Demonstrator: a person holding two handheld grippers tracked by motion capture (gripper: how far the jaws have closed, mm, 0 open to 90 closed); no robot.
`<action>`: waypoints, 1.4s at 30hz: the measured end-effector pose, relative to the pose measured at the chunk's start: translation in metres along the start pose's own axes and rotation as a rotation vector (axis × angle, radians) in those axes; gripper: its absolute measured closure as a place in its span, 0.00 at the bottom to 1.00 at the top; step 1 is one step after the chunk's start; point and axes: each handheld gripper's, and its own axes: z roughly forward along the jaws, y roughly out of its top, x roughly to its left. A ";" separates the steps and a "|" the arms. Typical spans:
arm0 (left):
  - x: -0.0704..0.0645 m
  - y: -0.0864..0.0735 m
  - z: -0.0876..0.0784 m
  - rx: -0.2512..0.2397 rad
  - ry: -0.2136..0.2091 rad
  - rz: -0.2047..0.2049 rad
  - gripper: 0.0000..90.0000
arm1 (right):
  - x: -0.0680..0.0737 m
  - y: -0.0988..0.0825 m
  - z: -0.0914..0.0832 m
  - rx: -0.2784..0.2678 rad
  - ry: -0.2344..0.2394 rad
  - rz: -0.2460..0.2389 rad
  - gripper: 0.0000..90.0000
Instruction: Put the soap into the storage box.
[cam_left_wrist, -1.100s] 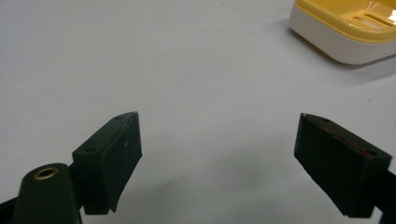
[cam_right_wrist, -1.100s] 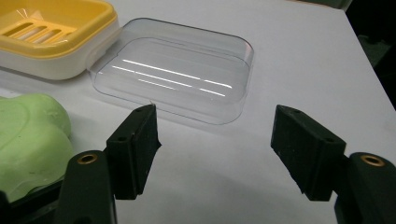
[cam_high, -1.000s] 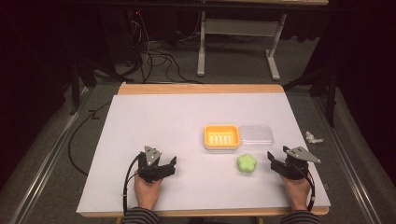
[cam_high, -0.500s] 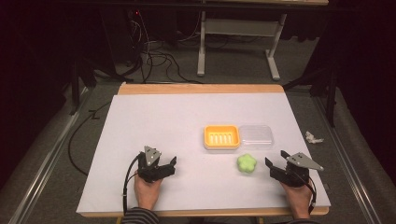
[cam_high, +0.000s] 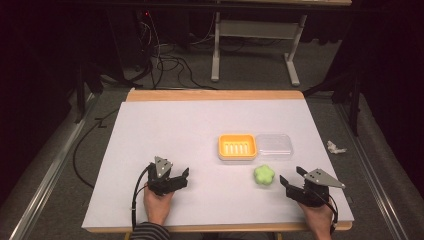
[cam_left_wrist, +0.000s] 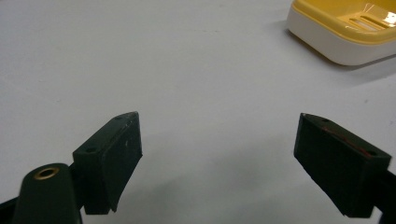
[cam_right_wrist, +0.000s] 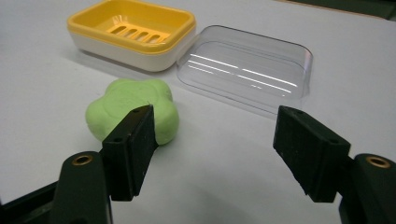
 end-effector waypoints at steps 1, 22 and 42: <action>0.000 0.000 0.000 -0.002 -0.001 0.000 0.17 | 0.002 0.000 0.000 -0.001 0.003 -0.002 0.34; -0.001 0.000 0.000 -0.002 -0.001 -0.001 0.17 | 0.033 0.017 0.023 0.095 0.103 -0.090 0.26; -0.001 0.000 0.000 -0.001 -0.002 -0.002 0.18 | 0.038 0.029 0.059 0.232 0.128 -0.147 0.20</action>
